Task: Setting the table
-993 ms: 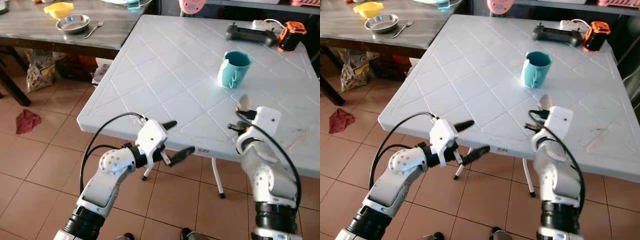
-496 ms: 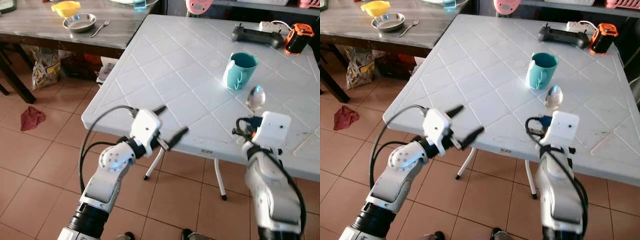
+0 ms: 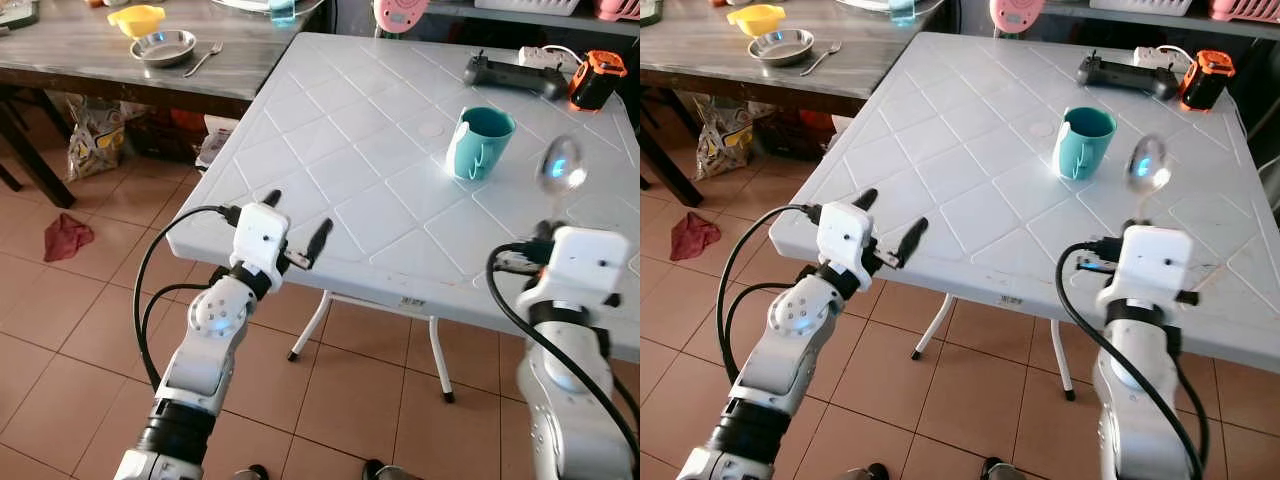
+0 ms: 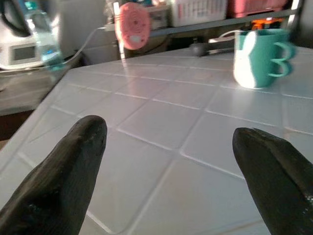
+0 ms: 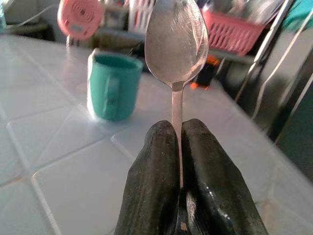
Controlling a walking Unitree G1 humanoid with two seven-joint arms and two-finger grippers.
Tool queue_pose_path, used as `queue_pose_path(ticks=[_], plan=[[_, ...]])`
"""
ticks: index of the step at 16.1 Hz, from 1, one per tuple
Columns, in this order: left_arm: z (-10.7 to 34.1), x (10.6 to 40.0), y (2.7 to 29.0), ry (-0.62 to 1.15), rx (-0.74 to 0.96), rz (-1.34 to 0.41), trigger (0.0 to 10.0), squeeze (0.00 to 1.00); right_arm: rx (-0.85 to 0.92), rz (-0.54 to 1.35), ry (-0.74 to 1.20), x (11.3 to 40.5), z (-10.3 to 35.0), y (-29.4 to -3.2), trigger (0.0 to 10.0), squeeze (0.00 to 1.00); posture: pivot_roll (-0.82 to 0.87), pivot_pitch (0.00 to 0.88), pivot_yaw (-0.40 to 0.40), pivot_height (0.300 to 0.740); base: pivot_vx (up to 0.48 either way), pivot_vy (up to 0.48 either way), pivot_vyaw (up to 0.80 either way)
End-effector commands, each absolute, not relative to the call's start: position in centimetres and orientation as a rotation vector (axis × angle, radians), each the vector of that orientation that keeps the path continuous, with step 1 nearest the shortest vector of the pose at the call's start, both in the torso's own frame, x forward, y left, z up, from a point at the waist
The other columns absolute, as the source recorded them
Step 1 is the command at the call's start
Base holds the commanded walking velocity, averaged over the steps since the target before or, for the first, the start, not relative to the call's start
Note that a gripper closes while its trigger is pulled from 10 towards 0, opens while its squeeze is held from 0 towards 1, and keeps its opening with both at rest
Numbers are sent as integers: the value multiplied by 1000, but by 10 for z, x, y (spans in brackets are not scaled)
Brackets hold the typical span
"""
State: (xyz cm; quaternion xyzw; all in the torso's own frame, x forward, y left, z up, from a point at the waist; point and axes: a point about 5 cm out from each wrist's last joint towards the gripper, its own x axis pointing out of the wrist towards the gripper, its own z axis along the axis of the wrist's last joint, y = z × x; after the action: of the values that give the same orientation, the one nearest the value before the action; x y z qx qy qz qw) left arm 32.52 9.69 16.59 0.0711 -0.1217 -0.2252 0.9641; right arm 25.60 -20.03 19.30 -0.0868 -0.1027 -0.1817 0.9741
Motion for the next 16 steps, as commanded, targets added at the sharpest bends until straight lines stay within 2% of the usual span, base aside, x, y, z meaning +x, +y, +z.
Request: queue_pose_path(ticks=[1, 9, 16], plan=[[165, 328, 98, -242, 146, -436, 10000, 0, -202, -391, -256, 250, 201, -202, 10000, 0, 6, 134, 13, 740, 0, 0, 0], [167, 337, 91, -234, 101, -450, 10000, 0, -234, -445, -285, 245, 204, -212, 10000, 0, -6, 106, 23, 740, 0, 0, 0], [163, 334, 90, -220, 100, -486, 10000, 0, -236, -460, -280, 243, 203, -214, 10000, 0, -7, 116, 25, 740, 0, 337, 0]])
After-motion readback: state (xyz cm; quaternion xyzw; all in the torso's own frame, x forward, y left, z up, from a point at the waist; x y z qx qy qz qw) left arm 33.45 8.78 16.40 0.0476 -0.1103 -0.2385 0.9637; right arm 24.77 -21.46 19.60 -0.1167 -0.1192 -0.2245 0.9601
